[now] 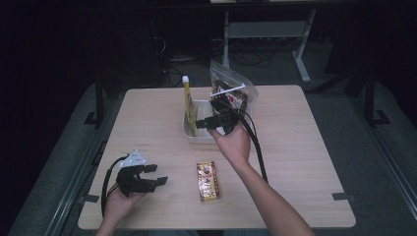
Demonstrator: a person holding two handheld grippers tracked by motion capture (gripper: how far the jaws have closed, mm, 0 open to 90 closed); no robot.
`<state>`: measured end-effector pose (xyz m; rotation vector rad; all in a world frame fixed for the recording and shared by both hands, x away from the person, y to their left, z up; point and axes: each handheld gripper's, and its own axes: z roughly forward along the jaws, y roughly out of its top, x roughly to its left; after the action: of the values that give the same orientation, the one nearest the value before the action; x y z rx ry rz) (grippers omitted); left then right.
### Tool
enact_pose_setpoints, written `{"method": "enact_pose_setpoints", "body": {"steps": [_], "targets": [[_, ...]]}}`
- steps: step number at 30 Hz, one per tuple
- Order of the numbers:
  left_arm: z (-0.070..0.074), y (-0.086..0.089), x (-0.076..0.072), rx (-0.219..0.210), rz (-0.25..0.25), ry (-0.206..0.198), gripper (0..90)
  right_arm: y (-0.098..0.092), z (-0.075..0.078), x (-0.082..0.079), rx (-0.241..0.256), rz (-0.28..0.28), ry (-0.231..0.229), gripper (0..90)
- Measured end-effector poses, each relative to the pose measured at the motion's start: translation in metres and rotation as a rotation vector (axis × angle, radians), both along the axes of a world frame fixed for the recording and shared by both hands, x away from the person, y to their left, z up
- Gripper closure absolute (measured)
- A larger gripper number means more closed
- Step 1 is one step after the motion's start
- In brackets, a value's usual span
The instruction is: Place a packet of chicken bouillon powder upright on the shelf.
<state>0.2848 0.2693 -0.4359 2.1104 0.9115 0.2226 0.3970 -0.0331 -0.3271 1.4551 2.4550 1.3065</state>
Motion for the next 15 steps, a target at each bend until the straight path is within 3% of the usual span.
{"method": "enact_pose_setpoints", "body": {"steps": [15], "targets": [[0.001, 0.0, -0.003, 0.004, -0.002, -0.008, 31.6, -0.009, -0.017, -0.01, -0.031, 0.023, 0.017, 51.1]]}}
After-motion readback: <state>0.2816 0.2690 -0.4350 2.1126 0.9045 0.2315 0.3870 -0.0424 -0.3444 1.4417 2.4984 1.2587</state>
